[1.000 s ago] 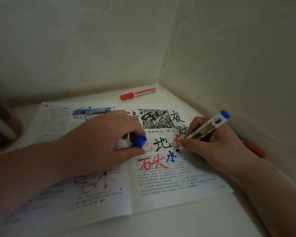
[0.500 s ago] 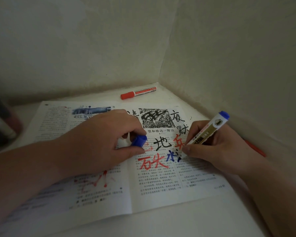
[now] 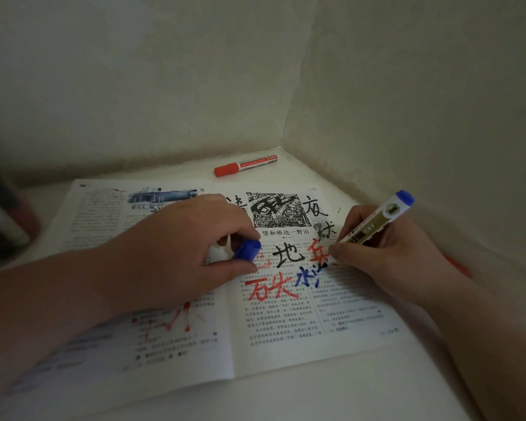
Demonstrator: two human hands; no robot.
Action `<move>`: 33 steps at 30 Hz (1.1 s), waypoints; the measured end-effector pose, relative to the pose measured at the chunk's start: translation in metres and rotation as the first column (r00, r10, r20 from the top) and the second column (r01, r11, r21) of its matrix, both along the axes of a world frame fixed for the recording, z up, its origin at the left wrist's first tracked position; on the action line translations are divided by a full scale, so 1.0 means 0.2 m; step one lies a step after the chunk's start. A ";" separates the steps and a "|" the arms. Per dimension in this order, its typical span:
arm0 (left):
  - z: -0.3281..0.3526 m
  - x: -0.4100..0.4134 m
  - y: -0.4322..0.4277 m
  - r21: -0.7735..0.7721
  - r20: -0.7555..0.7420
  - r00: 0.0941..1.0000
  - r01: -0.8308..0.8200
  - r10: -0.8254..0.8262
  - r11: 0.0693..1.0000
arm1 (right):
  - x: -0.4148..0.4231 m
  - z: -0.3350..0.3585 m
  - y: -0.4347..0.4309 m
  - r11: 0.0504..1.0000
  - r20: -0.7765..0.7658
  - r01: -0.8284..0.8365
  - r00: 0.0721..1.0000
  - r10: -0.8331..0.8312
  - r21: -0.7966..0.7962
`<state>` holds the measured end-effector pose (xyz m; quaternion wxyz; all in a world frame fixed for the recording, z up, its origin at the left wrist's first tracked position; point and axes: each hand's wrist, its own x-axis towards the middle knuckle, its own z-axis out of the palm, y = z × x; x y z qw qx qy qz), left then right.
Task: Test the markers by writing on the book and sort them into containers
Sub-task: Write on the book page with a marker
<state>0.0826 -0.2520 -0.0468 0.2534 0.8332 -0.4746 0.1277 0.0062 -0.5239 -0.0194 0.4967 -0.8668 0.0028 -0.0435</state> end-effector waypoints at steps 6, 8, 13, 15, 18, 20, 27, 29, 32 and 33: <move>0.00 0.00 0.00 0.013 -0.014 1.000 -0.006 0.006 1.000 | 0.00 -0.01 0.00 1.000 -0.024 -0.020 1.000 0.019 -0.014; 0.00 0.01 0.00 0.022 -0.014 1.000 -0.007 0.007 1.000 | 0.00 -0.01 -0.01 0.999 -0.044 -0.040 0.998 0.040 0.002; 0.01 0.00 0.01 0.027 -0.022 1.000 -0.011 0.011 1.000 | 0.00 -0.01 -0.02 0.996 -0.057 -0.064 0.997 0.061 -0.059; 0.01 0.00 0.00 0.034 -0.025 1.000 -0.010 0.011 0.999 | 0.00 -0.01 -0.03 0.992 -0.032 -0.052 0.998 0.049 -0.118; 0.01 -0.01 0.00 0.029 -0.045 0.999 -0.025 0.027 0.999 | 0.00 -0.02 -0.01 1.000 0.007 -0.028 1.000 0.028 -0.014; 0.01 -0.01 0.00 0.012 -0.112 0.992 -0.056 0.057 0.998 | 0.01 -0.02 -0.01 0.984 0.065 0.000 0.998 -0.012 0.178; 0.03 -0.01 0.00 0.001 -0.192 0.975 -0.110 0.109 0.994 | 0.05 0.20 0.16 0.925 0.060 -0.208 0.978 0.199 0.318; 0.04 -0.01 0.00 0.005 -0.219 0.968 -0.124 0.122 0.992 | 0.09 0.27 0.21 0.930 0.039 -0.276 0.961 0.275 0.242; 0.05 0.00 0.01 -0.005 -0.240 0.961 -0.142 0.137 0.990 | 0.18 0.31 0.27 0.928 0.084 -0.341 0.940 0.331 0.153; 0.06 0.00 0.01 -0.005 -0.245 0.960 -0.145 0.139 0.989 | 0.19 0.30 0.28 0.926 0.104 -0.335 0.941 0.322 0.172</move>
